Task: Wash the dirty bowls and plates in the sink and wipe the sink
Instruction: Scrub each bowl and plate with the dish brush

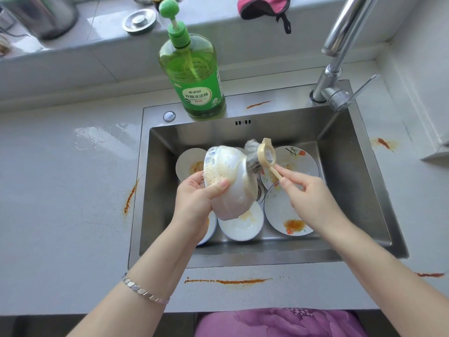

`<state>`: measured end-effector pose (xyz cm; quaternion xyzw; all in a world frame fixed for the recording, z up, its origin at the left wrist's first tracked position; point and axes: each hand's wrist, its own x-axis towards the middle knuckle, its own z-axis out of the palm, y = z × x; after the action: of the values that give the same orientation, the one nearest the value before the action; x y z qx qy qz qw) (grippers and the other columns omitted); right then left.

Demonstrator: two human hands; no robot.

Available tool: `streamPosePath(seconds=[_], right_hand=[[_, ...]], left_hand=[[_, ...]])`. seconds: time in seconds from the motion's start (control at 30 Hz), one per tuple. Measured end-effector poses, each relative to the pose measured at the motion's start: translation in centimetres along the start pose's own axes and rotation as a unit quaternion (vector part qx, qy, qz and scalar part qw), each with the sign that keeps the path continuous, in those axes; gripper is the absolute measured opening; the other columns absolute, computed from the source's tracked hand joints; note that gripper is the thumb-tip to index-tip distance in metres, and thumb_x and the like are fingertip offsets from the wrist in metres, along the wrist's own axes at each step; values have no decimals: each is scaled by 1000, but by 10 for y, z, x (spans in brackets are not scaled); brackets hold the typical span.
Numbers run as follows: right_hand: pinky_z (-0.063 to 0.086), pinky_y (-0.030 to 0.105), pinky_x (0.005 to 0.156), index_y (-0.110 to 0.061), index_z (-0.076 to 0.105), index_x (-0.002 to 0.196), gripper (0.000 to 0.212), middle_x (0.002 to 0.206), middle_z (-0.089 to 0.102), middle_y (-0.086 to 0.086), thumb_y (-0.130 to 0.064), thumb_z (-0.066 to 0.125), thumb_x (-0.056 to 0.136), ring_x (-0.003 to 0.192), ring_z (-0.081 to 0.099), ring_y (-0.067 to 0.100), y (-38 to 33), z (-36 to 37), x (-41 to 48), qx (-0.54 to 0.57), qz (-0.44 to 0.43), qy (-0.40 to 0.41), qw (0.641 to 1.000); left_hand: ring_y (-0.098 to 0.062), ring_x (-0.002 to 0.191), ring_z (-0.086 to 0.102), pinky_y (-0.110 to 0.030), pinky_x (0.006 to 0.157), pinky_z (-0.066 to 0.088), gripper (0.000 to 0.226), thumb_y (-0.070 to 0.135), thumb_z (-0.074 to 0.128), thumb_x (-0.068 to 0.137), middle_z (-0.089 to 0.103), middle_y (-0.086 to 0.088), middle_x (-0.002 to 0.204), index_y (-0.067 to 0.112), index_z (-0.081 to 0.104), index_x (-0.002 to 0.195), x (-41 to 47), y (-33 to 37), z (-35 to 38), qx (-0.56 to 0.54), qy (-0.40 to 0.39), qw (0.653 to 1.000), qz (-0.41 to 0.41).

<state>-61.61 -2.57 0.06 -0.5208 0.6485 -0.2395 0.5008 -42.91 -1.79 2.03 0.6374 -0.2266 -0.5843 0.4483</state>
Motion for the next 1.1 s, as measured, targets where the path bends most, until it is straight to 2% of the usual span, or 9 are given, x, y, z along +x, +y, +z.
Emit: streamPosePath(seconds=[0.07, 0.2, 0.37, 0.43, 0.53, 0.7, 0.8, 0.97, 1.1], right_hand=[[31, 16, 51, -45, 56, 121, 34, 41, 44, -25, -25, 45, 96, 49, 46, 2, -6, 9, -8, -38, -27, 0, 999], [27, 22, 46, -47, 46, 128, 39, 39, 40, -6, -24, 43, 97, 47, 41, 10, -2, 27, -30, -109, -78, 36, 990], [25, 27, 47, -47, 34, 131, 45, 39, 26, -9, -24, 48, 95, 39, 27, 9, 5, 42, -61, -171, -124, -1, 977], [28, 30, 51, -47, 36, 132, 43, 42, 30, -9, -25, 46, 96, 43, 26, 8, 0, 41, -53, -166, -119, 5, 979], [36, 32, 55, -48, 44, 130, 40, 54, 55, -6, -26, 45, 96, 50, 40, 14, -7, 34, -26, -118, -109, 32, 986], [23, 22, 46, -55, 35, 126, 44, 40, 38, -5, -25, 45, 96, 45, 35, 15, -4, 40, -53, -119, -135, -3, 984], [23, 23, 48, -54, 43, 125, 41, 40, 41, -10, -26, 46, 96, 43, 35, 12, 2, 38, -53, -103, -99, -18, 989], [42, 29, 58, -50, 46, 126, 41, 57, 63, -8, -23, 45, 96, 51, 46, 11, -10, 42, -38, -54, -102, 6, 993], [25, 14, 46, -51, 45, 125, 41, 41, 39, -10, -20, 44, 97, 42, 35, 9, -3, 54, -60, 2, -81, -26, 996]], left_hand=[[-24, 81, 67, -39, 76, 54, 16, -3, 62, 82, 71, -10, 89, 7, 66, 93, 4, 2, 4, -2, 29, 1000, 12], [-17, 71, 65, -32, 67, 52, 10, 5, 61, 87, 71, 0, 75, 13, 66, 84, 13, 10, 7, -18, 84, 996, 23], [-22, 77, 66, -40, 78, 54, 5, 6, 60, 88, 69, -8, 86, 10, 64, 88, 17, 13, 10, -46, 116, 992, -4], [-20, 74, 66, -39, 77, 54, 5, 6, 61, 88, 69, -7, 83, 9, 65, 87, 14, 10, 11, -37, 111, 993, 3], [-19, 74, 66, -36, 75, 53, 8, 5, 60, 87, 70, -5, 82, 11, 65, 87, 9, 8, 12, -22, 90, 996, 15], [-13, 60, 67, -28, 59, 55, 14, 1, 55, 89, 70, 2, 64, 9, 65, 83, 7, 12, 9, -46, 97, 994, 4], [-15, 65, 68, -31, 66, 57, 11, 3, 57, 90, 71, -1, 69, 9, 64, 83, 4, 11, 8, -79, 108, 991, -9], [-13, 68, 67, -29, 69, 57, 9, 3, 56, 90, 68, -5, 83, 9, 62, 87, 3, 14, 16, -135, 123, 983, -2], [-12, 72, 68, -29, 73, 58, 8, 4, 57, 90, 68, -5, 87, 10, 61, 88, 6, 19, 18, -206, 139, 968, 26]])
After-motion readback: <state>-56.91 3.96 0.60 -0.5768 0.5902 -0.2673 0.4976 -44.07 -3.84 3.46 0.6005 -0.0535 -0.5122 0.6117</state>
